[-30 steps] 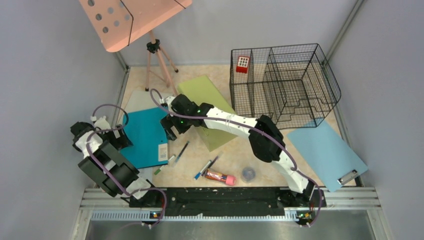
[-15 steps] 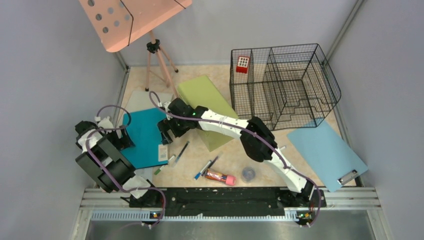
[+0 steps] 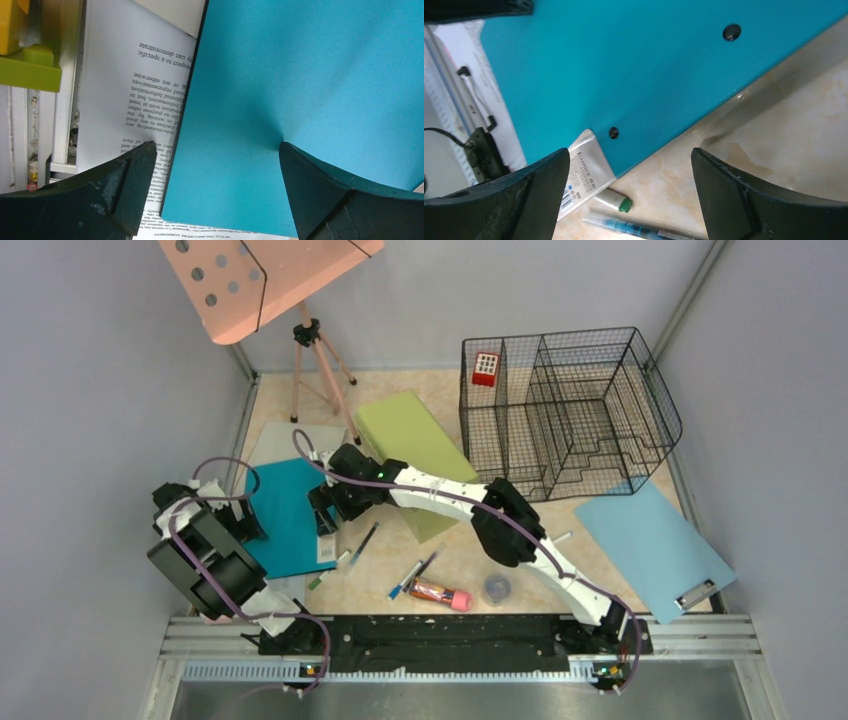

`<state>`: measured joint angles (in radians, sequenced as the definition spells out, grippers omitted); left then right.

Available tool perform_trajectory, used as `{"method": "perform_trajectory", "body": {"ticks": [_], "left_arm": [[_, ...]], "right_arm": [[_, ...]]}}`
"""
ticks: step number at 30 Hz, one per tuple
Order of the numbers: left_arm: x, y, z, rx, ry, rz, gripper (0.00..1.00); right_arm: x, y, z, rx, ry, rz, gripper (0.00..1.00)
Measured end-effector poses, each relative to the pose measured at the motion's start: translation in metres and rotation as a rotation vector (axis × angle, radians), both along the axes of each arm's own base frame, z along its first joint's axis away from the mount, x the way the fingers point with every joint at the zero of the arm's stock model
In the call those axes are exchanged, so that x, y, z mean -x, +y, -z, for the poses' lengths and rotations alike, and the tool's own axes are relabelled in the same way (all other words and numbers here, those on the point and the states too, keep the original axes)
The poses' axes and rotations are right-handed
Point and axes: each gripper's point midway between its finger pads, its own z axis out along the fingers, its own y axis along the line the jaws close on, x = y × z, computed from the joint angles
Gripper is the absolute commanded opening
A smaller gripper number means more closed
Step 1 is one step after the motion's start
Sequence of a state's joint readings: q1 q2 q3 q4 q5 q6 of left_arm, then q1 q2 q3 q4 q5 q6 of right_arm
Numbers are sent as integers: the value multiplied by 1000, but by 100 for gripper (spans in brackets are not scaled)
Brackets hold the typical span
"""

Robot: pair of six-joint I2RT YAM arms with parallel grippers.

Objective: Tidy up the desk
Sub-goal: Pick up the folder from the corner of the board.

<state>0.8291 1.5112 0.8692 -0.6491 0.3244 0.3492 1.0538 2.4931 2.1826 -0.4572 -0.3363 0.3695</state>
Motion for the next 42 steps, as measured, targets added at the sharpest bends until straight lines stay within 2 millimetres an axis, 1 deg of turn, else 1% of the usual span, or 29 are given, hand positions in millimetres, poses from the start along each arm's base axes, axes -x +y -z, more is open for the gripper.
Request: {"method": "perform_trajectory", "body": {"ticks": [3, 8, 12, 23, 34, 42], "left_arm": [[0, 1, 3, 10, 14, -5, 99], [0, 1, 3, 23, 21, -3, 99], [0, -1, 3, 28, 21, 20, 99], [-3, -12, 1, 52, -16, 130, 97], [-2, -12, 2, 45, -9, 164, 96], [-2, -7, 2, 21, -6, 177, 96]], "right_arm": [[3, -1, 16, 37, -2, 10, 89], [-2, -1, 17, 46, -24, 33, 89], [0, 1, 15, 35, -12, 28, 89], [19, 15, -1, -63, 74, -52, 86], [18, 15, -3, -70, 120, -23, 79], [25, 16, -3, -83, 201, 0, 76]]}}
